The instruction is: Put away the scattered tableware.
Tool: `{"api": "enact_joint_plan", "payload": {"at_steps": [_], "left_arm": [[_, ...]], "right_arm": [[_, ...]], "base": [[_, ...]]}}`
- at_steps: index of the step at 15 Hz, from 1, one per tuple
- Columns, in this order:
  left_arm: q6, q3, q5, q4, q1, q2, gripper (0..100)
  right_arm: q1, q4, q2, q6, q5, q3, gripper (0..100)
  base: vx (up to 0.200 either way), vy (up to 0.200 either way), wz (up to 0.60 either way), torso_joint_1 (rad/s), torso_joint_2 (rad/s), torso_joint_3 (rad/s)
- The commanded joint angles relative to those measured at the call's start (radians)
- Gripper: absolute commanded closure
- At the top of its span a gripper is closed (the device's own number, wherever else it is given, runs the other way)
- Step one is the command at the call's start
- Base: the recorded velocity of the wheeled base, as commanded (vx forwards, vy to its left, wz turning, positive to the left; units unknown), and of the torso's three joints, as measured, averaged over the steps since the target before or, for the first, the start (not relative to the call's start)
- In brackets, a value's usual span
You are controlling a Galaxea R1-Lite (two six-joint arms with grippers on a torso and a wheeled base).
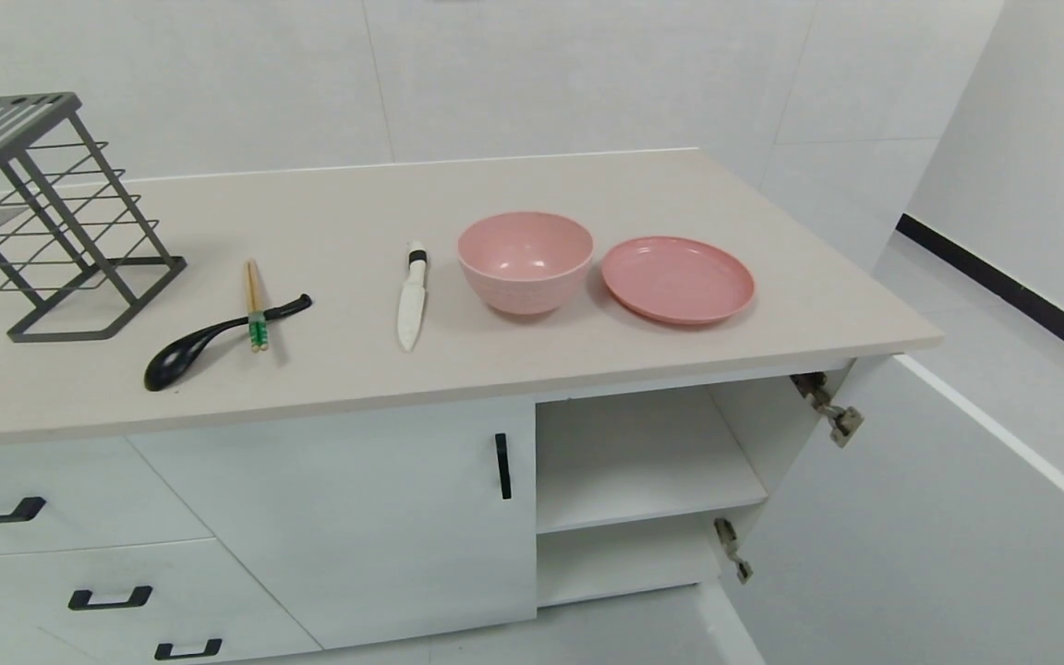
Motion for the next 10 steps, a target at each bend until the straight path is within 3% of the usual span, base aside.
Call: {"api": "enact_joint_plan", "payload": {"at_steps": [1, 5, 10], "left_arm": [[0.0, 0.0, -0.002, 0.001, 0.001, -0.002, 0], [-0.005, 0.0, 0.0, 0.002, 0.003, -0.002, 0], [-0.005, 0.0, 0.0, 0.002, 0.003, -0.002, 0]], "right_arm": [[0.0, 0.0, 0.001, 0.0, 0.0, 0.0, 0], [0.0, -0.002, 0.001, 0.0, 0.0, 0.0, 0], [0.0, 0.0, 0.001, 0.0, 0.0, 0.0, 0]], "base": [[0.0, 0.0, 0.0, 0.0, 0.0, 0.0], [0.0, 0.0, 0.0, 0.051, -0.09, -0.043], [0.0, 0.0, 0.0, 0.24, -0.45, -0.212]]}}
